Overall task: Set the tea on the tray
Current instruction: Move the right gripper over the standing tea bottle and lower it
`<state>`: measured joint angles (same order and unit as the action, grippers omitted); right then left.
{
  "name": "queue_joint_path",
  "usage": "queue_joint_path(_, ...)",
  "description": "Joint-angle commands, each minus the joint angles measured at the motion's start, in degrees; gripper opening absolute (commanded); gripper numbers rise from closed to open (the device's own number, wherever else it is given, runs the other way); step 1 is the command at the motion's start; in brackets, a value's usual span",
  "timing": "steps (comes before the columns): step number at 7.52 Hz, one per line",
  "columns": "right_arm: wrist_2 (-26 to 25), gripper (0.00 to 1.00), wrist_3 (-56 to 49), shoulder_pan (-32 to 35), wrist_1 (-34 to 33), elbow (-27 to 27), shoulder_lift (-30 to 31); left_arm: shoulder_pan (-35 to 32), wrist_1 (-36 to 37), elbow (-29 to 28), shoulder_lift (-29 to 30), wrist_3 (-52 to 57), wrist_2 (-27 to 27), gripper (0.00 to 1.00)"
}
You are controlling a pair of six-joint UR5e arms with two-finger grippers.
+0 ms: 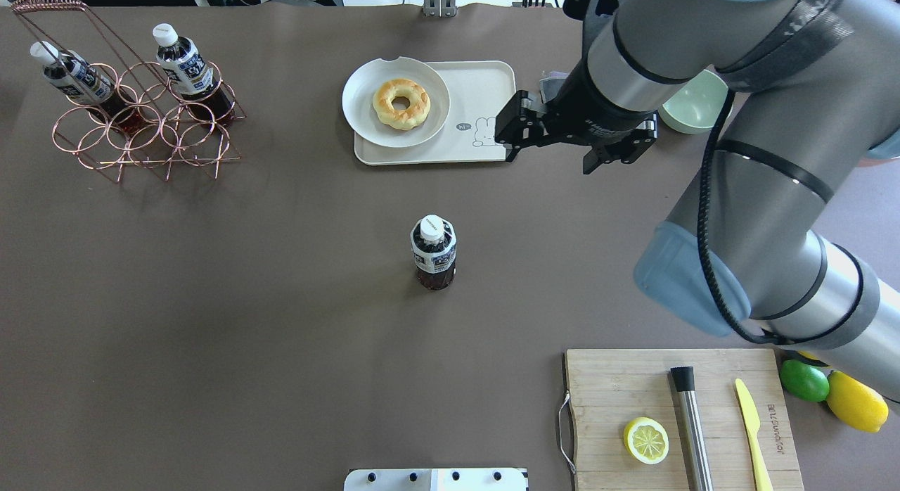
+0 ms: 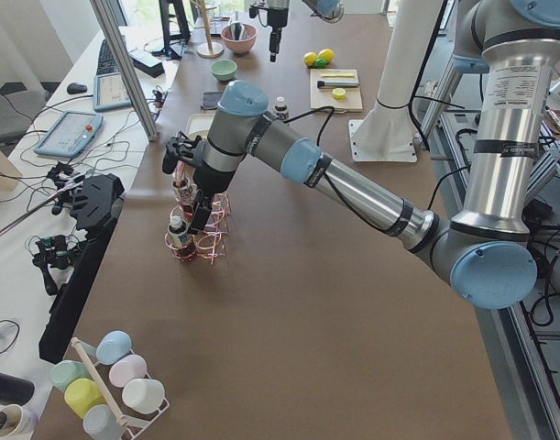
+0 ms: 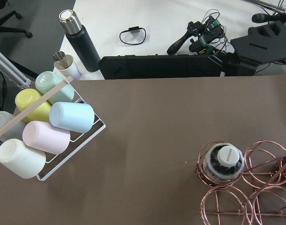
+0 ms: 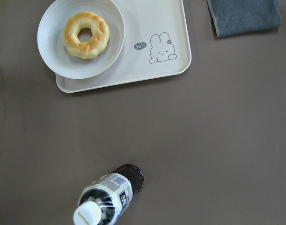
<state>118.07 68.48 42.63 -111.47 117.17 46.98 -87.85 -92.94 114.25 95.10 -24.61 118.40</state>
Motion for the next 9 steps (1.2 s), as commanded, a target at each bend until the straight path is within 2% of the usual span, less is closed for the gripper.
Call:
queue_joint_path(1,-3.2,1.00,2.7,-4.1,-2.2,-1.2,-3.6,-5.4,1.8,-5.9,-1.1,4.8,2.7,0.98)
queue_joint_path(2,-5.1,1.00,2.8,-6.0,-2.1,-1.2,-3.9,-5.4,3.9,-7.7,-1.8,5.0,3.2,0.98)
queue_joint_path(3,-7.6,0.99,5.8,-8.4,-2.1,-3.5,-6.2,-5.4,4.0,-9.2,-1.9,5.1,3.1,0.98)
queue_joint_path(4,-7.9,0.99,7.0,-9.1,-2.1,-6.2,-8.5,-5.4,3.9,-9.9,-1.9,5.1,3.3,0.98)
queue_joint_path(6,-8.7,0.97,7.1,-10.5,-1.7,-9.1,-10.0,-5.3,3.7,-10.0,-1.8,5.1,3.4,0.98)
queue_joint_path(7,-9.1,0.95,6.9,-11.3,-1.6,-12.3,-11.0,-5.2,3.7,-9.8,-1.7,5.1,3.5,0.98)
queue_joint_path(8,-11.9,0.94,6.6,-12.4,-1.6,-12.8,-10.7,-5.1,3.5,-9.8,-1.7,5.0,3.5,0.98)
queue_joint_path(9,-12.0,0.90,5.9,-12.4,-1.5,-13.6,-10.3,-5.0,3.4,-9.8,-1.5,5.0,3.5,0.98)
